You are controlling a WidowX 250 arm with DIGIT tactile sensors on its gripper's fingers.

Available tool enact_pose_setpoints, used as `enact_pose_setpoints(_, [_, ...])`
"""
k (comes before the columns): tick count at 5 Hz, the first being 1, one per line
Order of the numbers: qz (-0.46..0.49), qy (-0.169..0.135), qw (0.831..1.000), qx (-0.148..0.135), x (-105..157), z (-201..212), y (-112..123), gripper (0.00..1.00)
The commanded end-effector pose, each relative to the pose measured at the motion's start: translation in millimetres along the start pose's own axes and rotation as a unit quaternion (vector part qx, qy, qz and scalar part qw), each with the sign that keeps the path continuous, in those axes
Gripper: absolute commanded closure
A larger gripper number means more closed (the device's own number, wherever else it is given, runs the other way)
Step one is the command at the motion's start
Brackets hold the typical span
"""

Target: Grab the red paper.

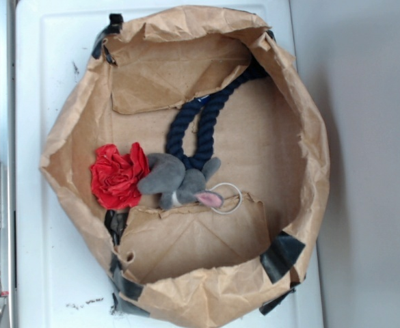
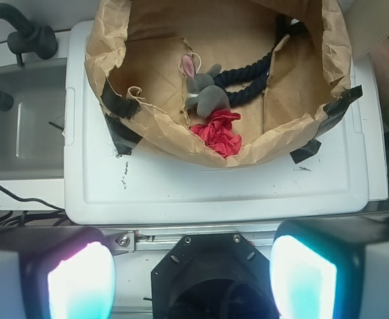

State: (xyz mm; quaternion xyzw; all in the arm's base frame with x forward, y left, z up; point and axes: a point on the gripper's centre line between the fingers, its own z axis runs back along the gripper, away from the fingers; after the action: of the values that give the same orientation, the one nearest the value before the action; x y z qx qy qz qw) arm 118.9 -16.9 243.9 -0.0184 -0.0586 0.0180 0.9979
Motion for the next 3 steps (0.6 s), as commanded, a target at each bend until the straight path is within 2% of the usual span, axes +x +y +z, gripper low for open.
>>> enact_pose_setpoints(1, [0.000,0.000,1.000,0.000,0.0,0.0,0.0,0.00])
enact_pose_setpoints(2, [-0.011,-0.012,1.000,0.010,49.1,-13.6,11.0,0.00])
enact_pose_setpoints(3, [0.018,-0.046,0.997,0.052,98.9,-15.3,22.6,0.00])
